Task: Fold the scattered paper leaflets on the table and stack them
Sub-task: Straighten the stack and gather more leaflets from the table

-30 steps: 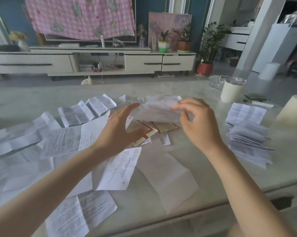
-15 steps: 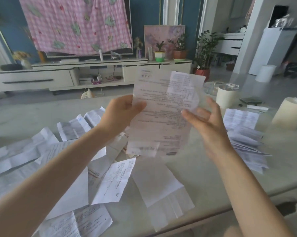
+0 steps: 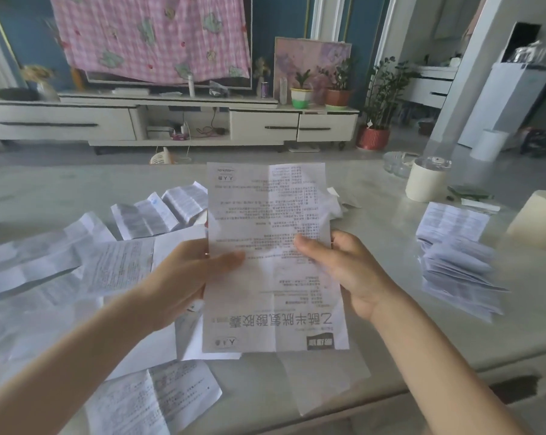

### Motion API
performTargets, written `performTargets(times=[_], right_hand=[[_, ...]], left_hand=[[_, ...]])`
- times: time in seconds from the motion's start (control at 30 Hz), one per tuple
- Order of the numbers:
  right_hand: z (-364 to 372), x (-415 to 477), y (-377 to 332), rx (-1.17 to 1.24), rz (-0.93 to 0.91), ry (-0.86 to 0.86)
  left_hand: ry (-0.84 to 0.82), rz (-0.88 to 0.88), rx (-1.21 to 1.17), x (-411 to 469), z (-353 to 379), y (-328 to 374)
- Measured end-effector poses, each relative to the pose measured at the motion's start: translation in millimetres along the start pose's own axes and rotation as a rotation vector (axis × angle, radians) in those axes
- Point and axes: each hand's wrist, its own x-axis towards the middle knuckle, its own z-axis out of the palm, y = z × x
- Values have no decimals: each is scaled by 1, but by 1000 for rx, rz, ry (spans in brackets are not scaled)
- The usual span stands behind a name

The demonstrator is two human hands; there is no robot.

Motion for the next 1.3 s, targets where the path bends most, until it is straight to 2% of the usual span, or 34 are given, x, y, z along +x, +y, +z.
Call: performTargets(times=[0.1,0.17,0.3,0.47,0.6,0.7,0.77,0.83,0.93,1.03,1.13,1.2,1.3], right_hand=[[10,1,1,-13,125,-171],[11,-1,2,-8,176,-214],[17,1,3,0,214,-171],[23,4,8,-71,125,-37],[32,4,9,-122,-32,0],[38,4,4,-196,-89,-159],[38,2,-2,-183,-55,-277],[37,2,-6,-117,4,-298],[40,8,-1,-142,33,-269],[53,11,7,-248,84,-318],[65,8,12,-260,21,-218],[70,9,18,-224,-34,-69],[77,11,24,-189,-58,59]], left_hand=[[32,-37,-76,-8,-17,-9],[23,-64,-132,-9,-21,-8],[54,-126,-253,-11,-30,-4],[9,-194,-636,-21,-45,-14],[-63,-115,-505,-24,-41,-18],[95,-69,-489,-21,-41,-24],[202,-55,-484,-19,-43,-25],[253,-24,-451,-19,-49,-27],[202,21,-260,-25,-55,-25],[138,28,-121,-29,-52,-20],[184,43,-253,-27,-47,-19],[111,13,-393,-27,-45,-18],[103,-15,-272,-30,-38,-22]])
